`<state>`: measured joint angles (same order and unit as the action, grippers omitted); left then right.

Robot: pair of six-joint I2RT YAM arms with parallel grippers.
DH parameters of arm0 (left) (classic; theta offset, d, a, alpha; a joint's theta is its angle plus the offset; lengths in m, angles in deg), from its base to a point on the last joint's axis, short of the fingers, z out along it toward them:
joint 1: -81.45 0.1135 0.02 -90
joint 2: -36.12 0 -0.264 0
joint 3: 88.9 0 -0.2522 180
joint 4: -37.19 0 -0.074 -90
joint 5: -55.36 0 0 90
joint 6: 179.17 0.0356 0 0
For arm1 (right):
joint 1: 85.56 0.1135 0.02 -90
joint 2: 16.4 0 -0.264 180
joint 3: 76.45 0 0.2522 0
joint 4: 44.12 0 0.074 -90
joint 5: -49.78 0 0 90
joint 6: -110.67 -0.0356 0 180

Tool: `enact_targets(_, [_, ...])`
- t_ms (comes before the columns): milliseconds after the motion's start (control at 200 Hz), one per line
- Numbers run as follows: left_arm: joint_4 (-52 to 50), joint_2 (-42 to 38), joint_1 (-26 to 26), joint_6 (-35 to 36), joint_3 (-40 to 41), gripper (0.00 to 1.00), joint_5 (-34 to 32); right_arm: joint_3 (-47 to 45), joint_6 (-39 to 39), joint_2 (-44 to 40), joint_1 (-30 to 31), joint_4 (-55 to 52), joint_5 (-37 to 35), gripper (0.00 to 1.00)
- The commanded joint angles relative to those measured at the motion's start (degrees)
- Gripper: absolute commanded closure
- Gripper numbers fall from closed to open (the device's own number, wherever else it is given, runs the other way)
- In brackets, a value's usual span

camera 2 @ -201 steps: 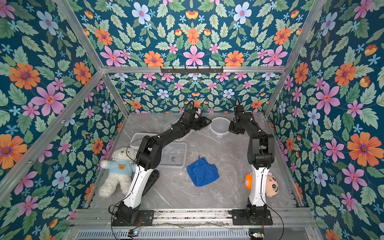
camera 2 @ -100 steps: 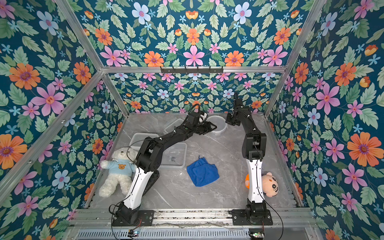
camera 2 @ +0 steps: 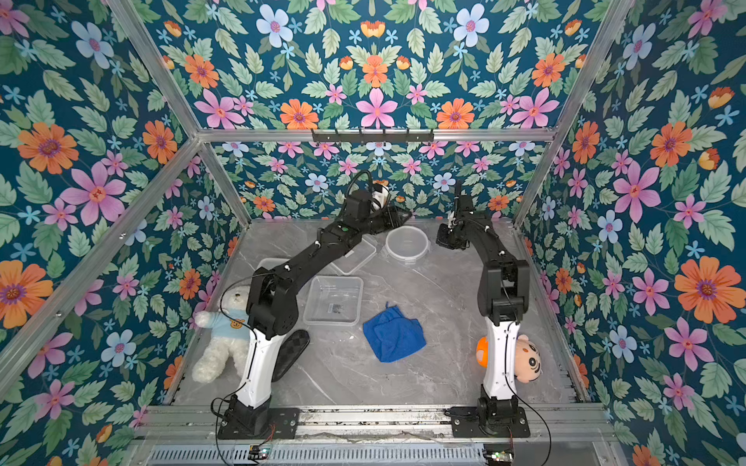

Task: Wipe the insides of the lunch boxes
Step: Adjust the lunch box at the center of the board.

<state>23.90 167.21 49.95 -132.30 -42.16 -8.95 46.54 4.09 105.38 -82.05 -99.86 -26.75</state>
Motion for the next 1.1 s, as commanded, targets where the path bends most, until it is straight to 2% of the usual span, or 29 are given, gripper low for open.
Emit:
enact_targets(0, [-3.5,5.0,2.8,0.2,-3.1,0.45,-3.3,-8.4,-1.3,-7.2,0.2,4.7,-3.7,1.0])
enact_targets(145, [-4.3,11.4,3.7,-1.3,-8.2,0.45,-3.4,-16.0,-3.1,-10.9,1.2,5.3,-1.3,1.0])
enact_targets(300, [-4.5,13.6,3.7,-1.6,-8.7,0.45,-3.4,-14.6,-2.7,-7.0,3.1,4.7,-0.7,1.0])
enact_targets(430, [-6.2,12.6,2.9,-0.8,-6.2,0.45,-4.3,-7.0,-2.4,-1.1,4.0,1.8,0.0,1.0])
enact_targets(570, [-7.9,9.7,2.4,0.1,-0.1,0.46,-7.1,3.3,-2.4,5.5,4.5,-2.5,0.4,1.0])
enact_targets(685, [-8.9,8.4,1.7,0.0,3.0,0.46,-6.3,10.9,-2.2,9.9,4.5,-5.8,-0.5,1.0])
enact_targets(910, [-9.1,3.3,-4.6,0.0,9.1,0.47,-5.4,25.0,-1.3,17.7,4.5,-11.7,-1.7,1.0])
enact_targets(1095, [-8.5,0.1,-8.6,-3.1,14.7,0.47,-5.3,35.1,-0.7,24.1,4.0,-13.4,-1.3,1.0])
